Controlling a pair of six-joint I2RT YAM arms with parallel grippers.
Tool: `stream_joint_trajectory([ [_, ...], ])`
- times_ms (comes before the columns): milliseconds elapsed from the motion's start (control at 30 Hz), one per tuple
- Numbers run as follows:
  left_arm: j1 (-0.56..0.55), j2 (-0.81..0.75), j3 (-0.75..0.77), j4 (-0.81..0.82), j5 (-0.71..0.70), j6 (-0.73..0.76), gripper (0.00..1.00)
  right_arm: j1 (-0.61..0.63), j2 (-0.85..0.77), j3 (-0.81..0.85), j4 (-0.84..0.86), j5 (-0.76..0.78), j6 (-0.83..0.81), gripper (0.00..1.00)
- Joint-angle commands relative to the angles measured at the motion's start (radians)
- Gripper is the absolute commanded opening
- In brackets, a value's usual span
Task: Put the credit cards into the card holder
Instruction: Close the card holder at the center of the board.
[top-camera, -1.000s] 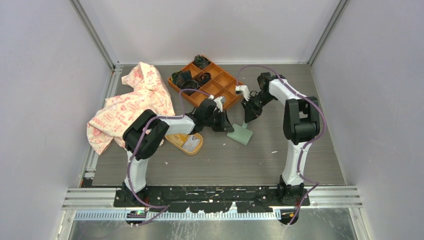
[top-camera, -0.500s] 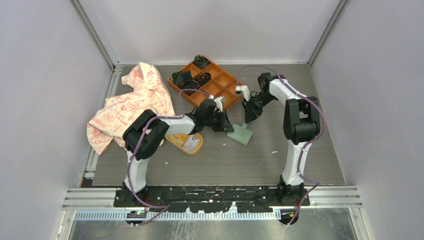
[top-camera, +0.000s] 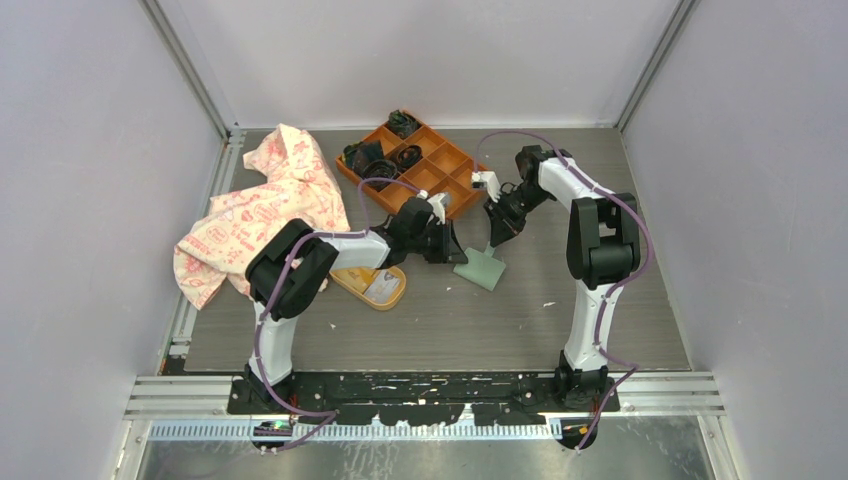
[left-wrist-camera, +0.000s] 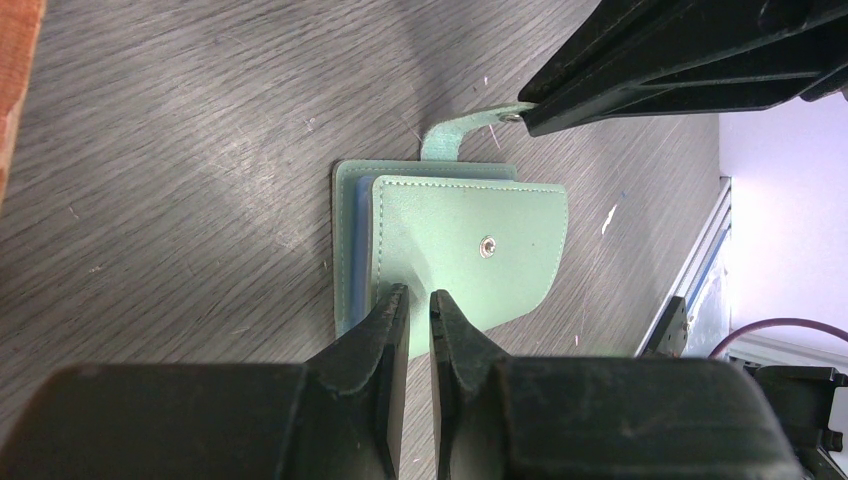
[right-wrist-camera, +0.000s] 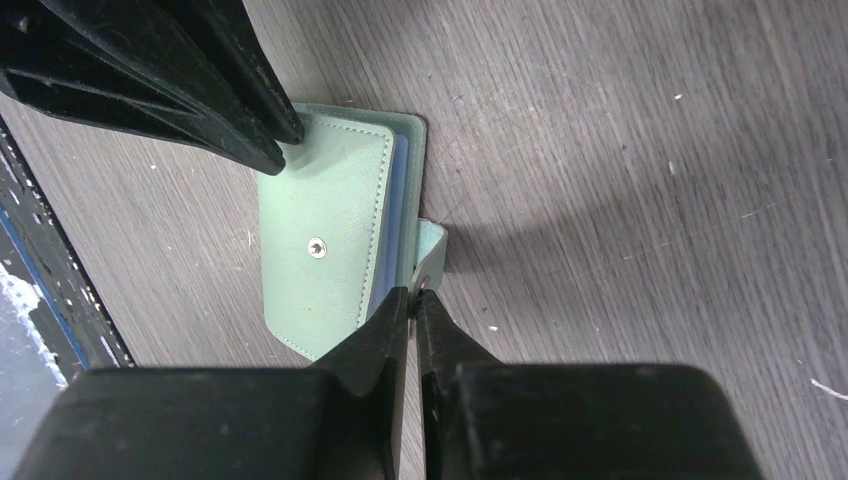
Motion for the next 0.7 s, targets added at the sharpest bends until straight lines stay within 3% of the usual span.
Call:
stream_joint_trajectory([
  [0, -0.017, -0.013, 0.012, -0.041, 0.028, 0.008, 0.15, -0.002, -0.026, 0.047, -0.021, -0.018, -0.003, 0.11],
  [200, -0.018, -0.015, 0.012, -0.041, 0.027, 0.005, 0.14, -0.002, -0.036, 0.045, -0.037, -0.032, -0.026, 0.01],
  [400, -0.021, -0.026, 0.009, -0.041, 0.028, -0.003, 0.14, 0.009, -0.102, -0.03, -0.029, -0.058, -0.091, 0.01],
  [667, -0.024, -0.029, 0.007, -0.032, 0.037, -0.012, 0.14, 0.072, -0.236, -0.192, 0.098, 0.021, -0.106, 0.01],
])
